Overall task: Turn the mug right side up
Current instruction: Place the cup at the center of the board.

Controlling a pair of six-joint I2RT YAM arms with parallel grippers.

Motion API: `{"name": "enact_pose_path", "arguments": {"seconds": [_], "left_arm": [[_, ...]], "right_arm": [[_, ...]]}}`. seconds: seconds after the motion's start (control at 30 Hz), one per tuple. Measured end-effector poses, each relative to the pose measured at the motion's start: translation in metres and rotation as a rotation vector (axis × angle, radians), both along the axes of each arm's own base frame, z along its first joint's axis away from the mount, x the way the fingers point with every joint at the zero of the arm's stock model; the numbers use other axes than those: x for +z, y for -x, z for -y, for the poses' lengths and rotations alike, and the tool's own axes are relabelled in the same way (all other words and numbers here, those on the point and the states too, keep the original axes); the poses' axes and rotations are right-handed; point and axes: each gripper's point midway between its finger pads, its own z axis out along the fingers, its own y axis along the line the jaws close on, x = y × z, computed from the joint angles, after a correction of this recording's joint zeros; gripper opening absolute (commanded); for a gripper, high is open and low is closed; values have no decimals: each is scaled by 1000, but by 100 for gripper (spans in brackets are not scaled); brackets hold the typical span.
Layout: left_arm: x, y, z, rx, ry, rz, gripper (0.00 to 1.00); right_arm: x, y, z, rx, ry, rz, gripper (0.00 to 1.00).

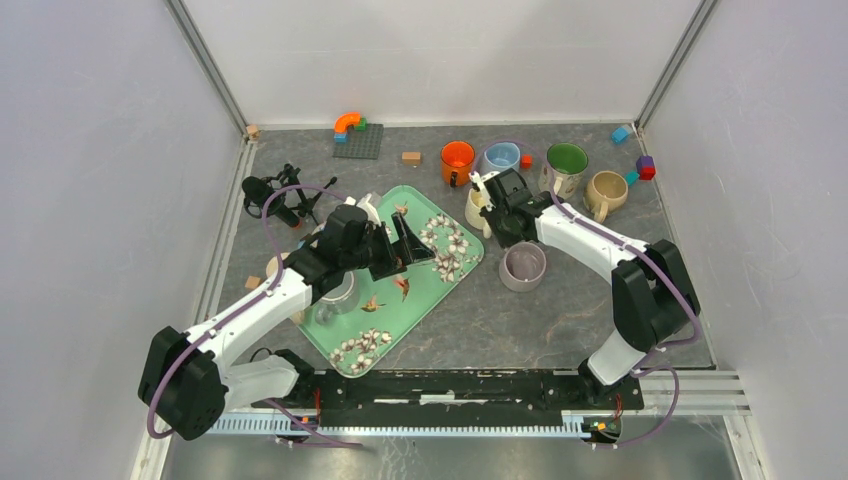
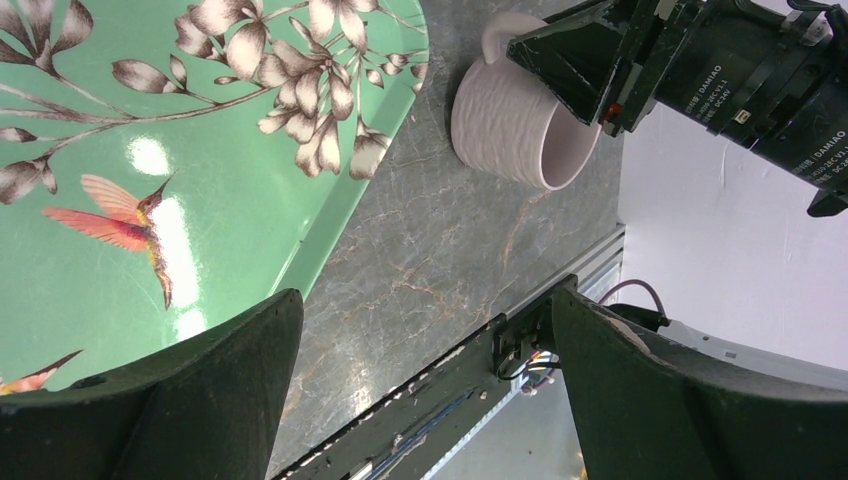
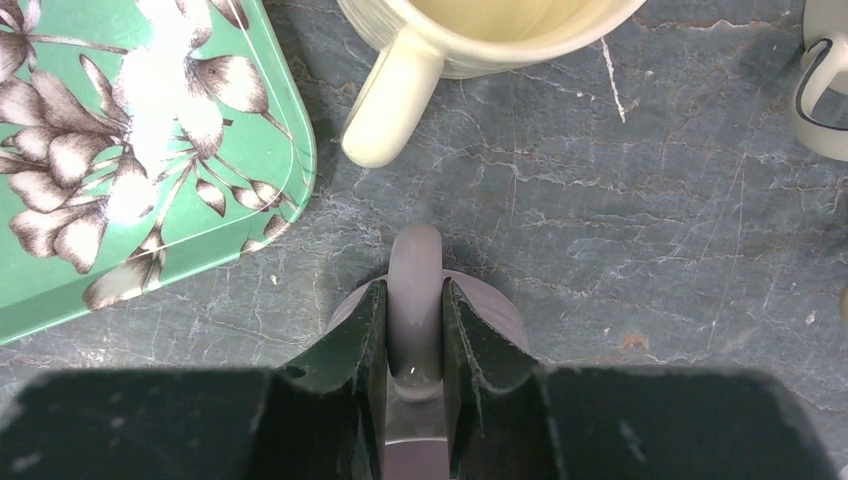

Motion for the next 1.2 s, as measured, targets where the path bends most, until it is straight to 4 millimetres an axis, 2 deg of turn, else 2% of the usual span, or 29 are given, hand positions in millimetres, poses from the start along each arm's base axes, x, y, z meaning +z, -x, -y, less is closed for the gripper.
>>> {"name": "enact_pose_path", "arguments": {"seconds": [0.57, 0.83, 0.97, 1.03, 1.13, 1.2], "left_arm": [[-4, -1, -4, 18, -22, -10, 100], [-5, -1, -5, 22, -27, -12, 100], [-5, -1, -5, 24, -29, -10, 100], [-5, -1, -7, 26, -38, -6, 100], [-3, -4, -8, 33, -48, 4, 100], [-1, -5, -8, 33, -50, 11, 100]], "right_arm": [[5, -15, 0, -30, 8, 56, 43], [17, -21, -3, -40, -13, 90, 62], [37, -14, -13, -29, -56, 124, 72], [51, -5, -24, -8, -90, 150, 75], [63, 18, -44, 37, -146, 168, 78], [61, 42, -56, 71, -179, 157, 78]]}}
